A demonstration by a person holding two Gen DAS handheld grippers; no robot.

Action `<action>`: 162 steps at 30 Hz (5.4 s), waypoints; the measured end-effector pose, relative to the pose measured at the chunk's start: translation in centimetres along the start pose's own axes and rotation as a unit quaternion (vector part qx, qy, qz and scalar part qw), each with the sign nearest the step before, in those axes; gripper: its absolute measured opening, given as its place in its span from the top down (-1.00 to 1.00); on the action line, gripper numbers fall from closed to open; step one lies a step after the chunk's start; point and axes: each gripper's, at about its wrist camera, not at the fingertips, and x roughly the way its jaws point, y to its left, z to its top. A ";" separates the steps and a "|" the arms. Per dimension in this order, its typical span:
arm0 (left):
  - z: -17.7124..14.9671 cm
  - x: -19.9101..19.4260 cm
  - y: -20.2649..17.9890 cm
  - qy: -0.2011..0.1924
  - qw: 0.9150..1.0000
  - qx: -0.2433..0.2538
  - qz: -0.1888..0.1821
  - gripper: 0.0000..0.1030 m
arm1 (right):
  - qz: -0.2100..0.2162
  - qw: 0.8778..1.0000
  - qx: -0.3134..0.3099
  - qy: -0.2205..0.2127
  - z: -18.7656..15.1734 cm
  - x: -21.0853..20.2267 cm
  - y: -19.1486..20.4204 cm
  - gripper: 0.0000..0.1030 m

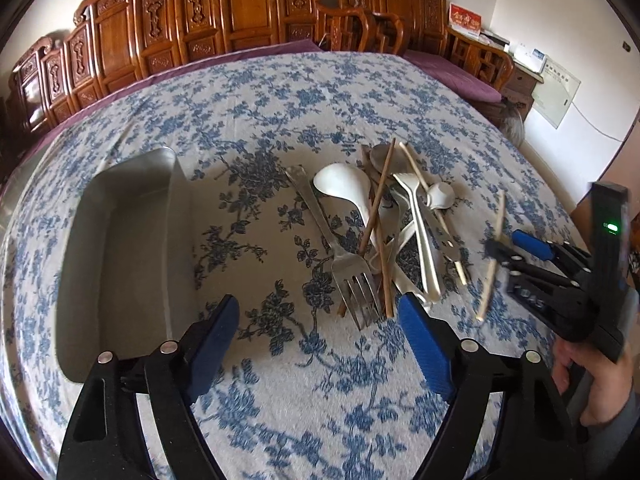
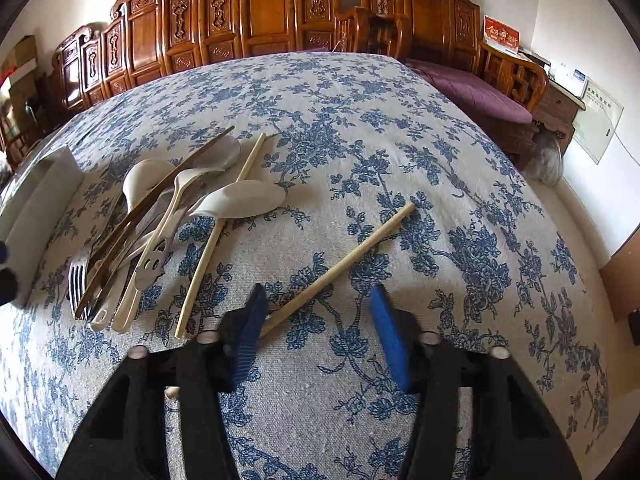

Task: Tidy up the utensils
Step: 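Move the left gripper toward the metal fork while the right gripper approaches a light wooden chopstick, then close the left gripper on the metal fork while the right gripper grasps the light wooden chopstick, then carry the fork into the grey tray and open the left gripper while the right carries the chopstick, then lower the light wooden chopstick into the grey tray and open the right gripper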

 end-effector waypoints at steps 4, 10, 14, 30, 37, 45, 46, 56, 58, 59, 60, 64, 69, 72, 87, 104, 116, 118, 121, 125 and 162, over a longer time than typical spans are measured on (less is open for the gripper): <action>0.5 1.8 -0.2 0.014 1.000 -0.006 -0.004 -0.40 | -0.002 1.000 -0.013 -0.004 0.0 0.0 0.5 0.56; 1.0 4.0 0.1 0.034 0.999 -0.027 -0.030 0.02 | -0.002 1.000 -0.014 -0.006 0.0 0.0 0.6 0.60; 1.0 5.1 0.2 0.042 0.997 -0.042 -0.054 0.13 | -0.002 1.000 -0.014 -0.007 0.0 0.0 0.7 0.60; 0.6 3.8 1.5 0.029 0.994 -0.065 -0.080 0.60 | 0.017 1.000 -0.019 -0.007 -0.1 -0.1 1.3 0.77; 0.5 3.1 1.0 0.034 0.997 -0.032 -0.064 0.94 | 0.015 1.000 -0.024 -0.010 -0.2 -0.1 1.5 0.77; -0.1 3.5 0.7 0.038 0.998 -0.011 -0.048 0.95 | 0.018 0.999 -0.026 -0.010 -0.3 -0.2 1.6 0.77; -0.2 3.4 0.6 0.037 0.998 -0.009 -0.047 0.95 | 0.021 0.999 -0.026 -0.010 -0.3 -0.2 1.6 0.80; -0.5 -0.5 0.9 0.008 0.999 0.017 -0.033 0.95 | 0.030 0.999 -0.040 -0.015 0.1 -1.4 2.7 0.90; -0.3 -1.4 1.1 0.001 0.999 0.019 -0.033 0.95 | 0.029 0.999 -0.040 -0.022 0.5 -2.1 2.8 0.90; -0.2 -2.0 1.2 -0.005 0.999 0.021 -0.033 0.95 | 0.029 0.998 -0.041 -0.027 0.7 -2.5 2.8 0.90; -0.2 -2.5 1.3 -0.009 0.999 0.024 -0.033 0.95 | 0.027 0.998 -0.043 -0.033 1.0 -3.1 3.0 0.90; 0.4 -3.9 1.9 -0.021 0.999 0.035 -0.035 0.95 | 0.029 0.997 -0.048 -0.046 1.5 -4.6 3.8 0.90; 1.0 -5.6 4.1 -0.038 0.998 0.028 -0.031 0.95 | 0.043 0.995 -0.069 -0.058 2.0 -5.9 6.3 0.90; 1.0 -6.1 6.0 -0.040 0.999 0.015 -0.027 0.95 | 0.057 0.993 -0.081 -0.066 2.8 -6.8 8.2 0.90; 0.3 -4.6 13.4 -0.019 1.000 -0.020 -0.009 0.95 | 0.097 0.981 -0.145 -0.087 4.9 -8.9 17.5 0.89; -0.2 -1.0 15.9 0.002 0.998 -0.052 -0.032 0.95 | 0.120 0.975 -0.174 -0.066 5.6 -7.1 22.3 0.89; 0.1 -3.1 18.3 -0.031 0.996 -0.079 -0.009 0.87 | 0.164 0.972 -0.160 -0.046 6.8 -6.0 25.0 0.89; 0.2 -3.5 18.9 -0.039 0.996 -0.083 -0.001 0.77 | 0.178 0.971 -0.152 -0.038 7.1 -5.6 25.7 0.89; 0.3 -4.2 20.0 -0.049 0.995 -0.088 0.015 0.75 | 0.199 0.970 -0.137 -0.026 7.5 -4.8 26.8 0.89; 0.3 -4.8 21.1 -0.057 0.993 -0.099 0.026 0.64 | 0.221 0.968 -0.119 -0.013 8.2 -3.7 28.2 0.89; 1.6 -5.7 8.1 -0.065 0.997 -0.021 -0.030 0.27 | 0.092 0.985 -0.147 -0.018 4.4 -7.1 8.8 0.55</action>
